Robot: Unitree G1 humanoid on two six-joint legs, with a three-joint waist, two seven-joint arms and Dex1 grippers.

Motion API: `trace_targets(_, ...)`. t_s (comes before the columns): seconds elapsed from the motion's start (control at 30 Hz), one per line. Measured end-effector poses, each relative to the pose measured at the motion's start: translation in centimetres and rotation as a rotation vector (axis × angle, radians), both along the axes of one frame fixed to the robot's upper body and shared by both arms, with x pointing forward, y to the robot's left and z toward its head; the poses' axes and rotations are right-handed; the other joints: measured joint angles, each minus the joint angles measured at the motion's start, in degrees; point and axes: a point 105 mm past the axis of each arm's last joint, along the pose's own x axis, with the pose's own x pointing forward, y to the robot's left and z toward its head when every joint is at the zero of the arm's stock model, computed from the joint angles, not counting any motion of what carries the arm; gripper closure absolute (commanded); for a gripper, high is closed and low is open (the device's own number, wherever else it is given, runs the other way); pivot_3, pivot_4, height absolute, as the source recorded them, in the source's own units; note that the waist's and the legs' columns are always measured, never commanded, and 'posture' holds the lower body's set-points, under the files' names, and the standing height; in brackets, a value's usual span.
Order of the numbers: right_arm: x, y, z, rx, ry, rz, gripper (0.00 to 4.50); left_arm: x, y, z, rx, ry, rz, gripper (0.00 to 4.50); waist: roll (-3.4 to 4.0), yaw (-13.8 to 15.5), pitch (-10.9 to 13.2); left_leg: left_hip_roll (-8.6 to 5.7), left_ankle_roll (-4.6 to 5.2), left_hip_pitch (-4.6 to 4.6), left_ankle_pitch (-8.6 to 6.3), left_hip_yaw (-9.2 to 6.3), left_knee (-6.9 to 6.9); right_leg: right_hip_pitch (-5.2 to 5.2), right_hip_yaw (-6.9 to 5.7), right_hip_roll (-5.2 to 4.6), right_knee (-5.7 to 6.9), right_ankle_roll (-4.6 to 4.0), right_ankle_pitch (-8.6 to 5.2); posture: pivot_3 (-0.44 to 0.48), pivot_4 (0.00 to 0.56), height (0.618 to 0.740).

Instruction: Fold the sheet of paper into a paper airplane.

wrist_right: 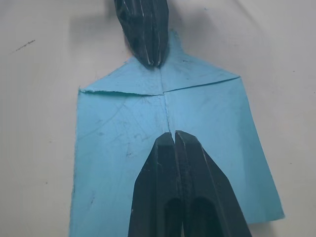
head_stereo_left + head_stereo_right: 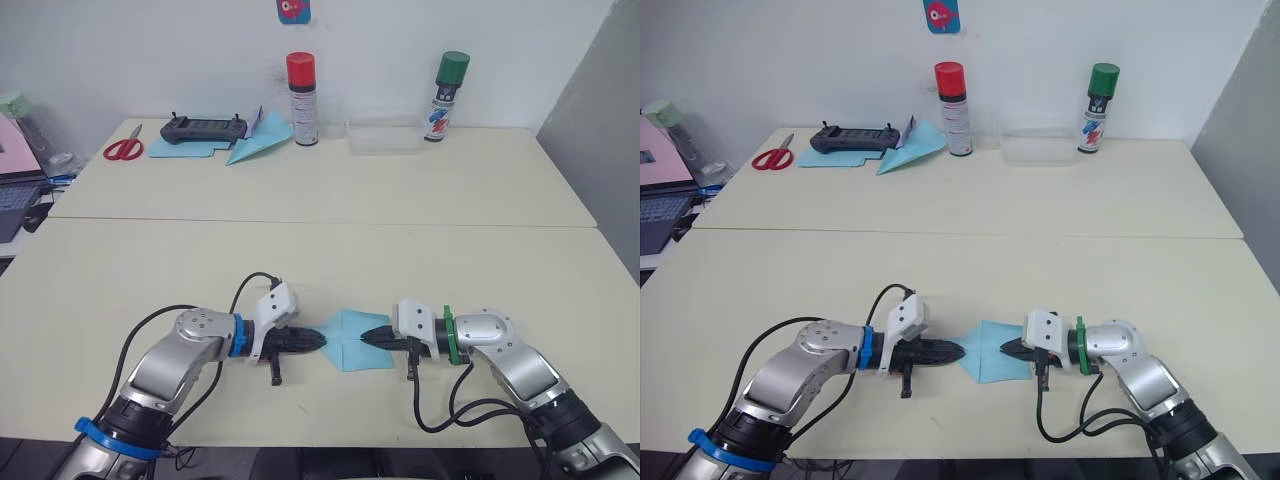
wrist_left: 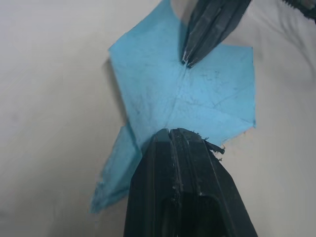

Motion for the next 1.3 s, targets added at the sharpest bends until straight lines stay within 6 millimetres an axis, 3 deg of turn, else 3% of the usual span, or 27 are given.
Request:
trace_targets(0.23, 0.1, 0.0, -0.1, -0.003, 0.005, -0.002, 4.44, -0.3, 2.0, 0.2, -0.005, 0.059, 0.102, 4.5, 0.0, -0.04, 0.0, 0.05, 0.0, 0.08, 0.0, 0.03, -0.01, -0.01, 0.02, 0.0, 0.01, -0.02, -0.01, 0.0, 0.15, 0.74)
trace_targets(0.53, 0.2, -0.1, -0.1, -0.002, 0.003, 0.0, 4.44, 0.5, 4.9, 1.4, 0.029, 0.009, 0.232, 4.5, -0.07, -0.03, 0.07, 0.06, -0.01, 0.03, -0.01, 0.09, -0.04, -0.34, 0.07, -0.02, 0.0, -0.04, -0.02, 0.0, 0.15, 0.74)
trace_targets(0.63, 0.2, 0.0, 0.2, 0.017, 0.006, -0.003, 4.44, 0.7, 4.8, 2.7, -0.01, -0.031, 0.235, 4.5, -0.12, -0.02, 0.1, 0.06, -0.01, -0.24, 0.0, 0.1, -0.04, -0.32, 0.06, -0.03, 0.0, -0.03, -0.02, 0.0, 0.15, 0.74)
trace_targets(0.7, 0.3, -0.1, 0.6, 0.065, 0.052, -0.035, 4.09, 0.5, 3.9, 4.1, -0.058, -0.071, 0.204, 4.5, -0.12, 0.02, 0.1, 0.05, -0.02, -0.56, 0.01, 0.08, -0.02, -0.56, 0.05, -0.03, 0.01, 0.04, 0.03, 0.0, 0.15, 0.74)
trace_targets(0.73, 0.3, -0.3, 1.0, 0.099, 0.092, -0.059, 3.91, 0.3, 3.7, 4.5, -0.043, -0.105, 0.167, 3.98, -0.13, 0.02, 0.13, 0.03, -0.03, -0.74, 0.01, 0.08, -0.01, -0.71, 0.04, -0.03, 0.04, 0.28, 0.18, 0.0, 0.15, 0.74)
trace_targets(0.9, 1.3, -2.1, 5.7, 0.29, 0.21, -0.185, 2.2, 0.5, 4.1, 7.2, 0.06, -0.27, 0.022, 2.57, 0.0, 0.18, 0.33, 0.03, -0.02, -0.85, -0.01, 0.06, -0.24, -0.86, -0.05, -0.02, -0.04, 0.24, 0.17, 0.0, 0.15, 0.74)
trace_targets(1.1, 2.1, -2.7, 5.6, 0.31, 0.268, -0.26, 0.06, 0.0, 2.9, 8.0, 0.018, -0.271, -0.051, 0.72, 0.0, 0.05, 0.37, 0.04, -0.02, -0.87, -0.05, 0.07, -0.29, -0.9, -0.06, 0.0, -0.04, 0.26, 0.02, 0.0, 0.15, 0.74)
trace_targets(1.17, 2.3, -2.6, 4.9, 0.281, 0.272, -0.27, 0.0, -0.3, 2.5, 8.4, 0.002, -0.266, -0.074, 0.09, 0.0, 0.03, 0.37, 0.04, -0.02, -0.87, -0.05, 0.08, -0.29, -0.9, -0.06, 0.0, -0.04, 0.26, 0.02, 0.0, 0.15, 0.74)
trace_targets(1.3, 1.8, -1.8, 3.1, 0.253, 0.344, -0.258, 0.0, -0.6, 2.6, 8.6, 0.033, -0.267, -0.099, 0.02, 0.0, -0.02, 0.37, 0.04, -0.02, -0.85, -0.05, 0.08, -0.28, -0.9, -0.05, 0.01, -0.01, 0.26, 0.02, 0.0, 0.15, 0.74)
